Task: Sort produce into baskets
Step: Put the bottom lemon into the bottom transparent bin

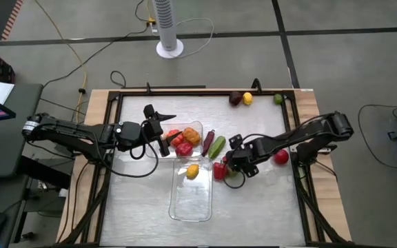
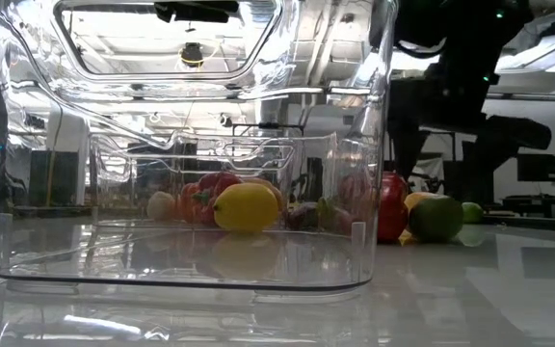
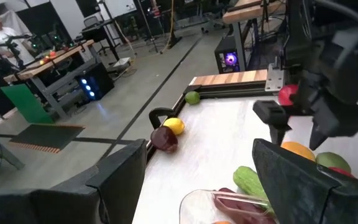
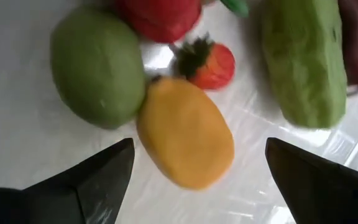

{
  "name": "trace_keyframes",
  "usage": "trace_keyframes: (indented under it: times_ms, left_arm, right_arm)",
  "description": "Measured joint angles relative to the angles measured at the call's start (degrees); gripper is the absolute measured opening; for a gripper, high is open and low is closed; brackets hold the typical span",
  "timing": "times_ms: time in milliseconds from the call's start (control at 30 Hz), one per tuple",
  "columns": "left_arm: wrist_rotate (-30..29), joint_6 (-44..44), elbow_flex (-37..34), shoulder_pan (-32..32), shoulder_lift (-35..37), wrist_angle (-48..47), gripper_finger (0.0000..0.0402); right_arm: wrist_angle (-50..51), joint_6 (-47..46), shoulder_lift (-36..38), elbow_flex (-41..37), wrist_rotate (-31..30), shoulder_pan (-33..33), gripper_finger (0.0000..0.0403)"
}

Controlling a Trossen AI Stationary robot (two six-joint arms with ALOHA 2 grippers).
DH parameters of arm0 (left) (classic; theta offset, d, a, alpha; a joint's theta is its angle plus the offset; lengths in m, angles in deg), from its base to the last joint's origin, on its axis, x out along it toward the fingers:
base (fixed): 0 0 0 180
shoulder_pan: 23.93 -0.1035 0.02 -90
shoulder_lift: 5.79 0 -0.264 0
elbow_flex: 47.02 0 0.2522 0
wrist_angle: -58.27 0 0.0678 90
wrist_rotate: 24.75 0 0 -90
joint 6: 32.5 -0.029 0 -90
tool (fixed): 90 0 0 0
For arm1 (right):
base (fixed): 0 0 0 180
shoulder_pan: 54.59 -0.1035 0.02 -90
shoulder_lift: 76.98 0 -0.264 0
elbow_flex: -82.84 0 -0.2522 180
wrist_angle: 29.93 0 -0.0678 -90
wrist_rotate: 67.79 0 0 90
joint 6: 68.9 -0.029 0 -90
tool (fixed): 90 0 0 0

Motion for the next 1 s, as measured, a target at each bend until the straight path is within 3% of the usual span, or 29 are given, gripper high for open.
trace_keyframes:
  times_ms: [300,633,867,1000]
  left_arm:
    - [0.00,-0.20,0.00,0.00,0.00,-0.42,0.0280]
    - [0.00,-0.18,0.00,0.02,0.00,-0.46,0.0280]
    - [-7.21,-2.14,0.00,0.03,0.55,-0.50,0.0280]
    - [-7.47,-1.39,0.01,0.07,1.36,-1.18,0.0280]
  right_arm:
    - [0.37,2.01,-5.24,0.92,0.05,0.23,0.0373]
    - [0.88,1.73,-5.42,0.93,0.03,0.15,0.0249]
    - [14.20,-4.89,-5.44,10.09,-5.80,-0.31,0.0258]
    - [16.77,-10.94,-5.33,18.91,-5.12,-1.45,0.0262]
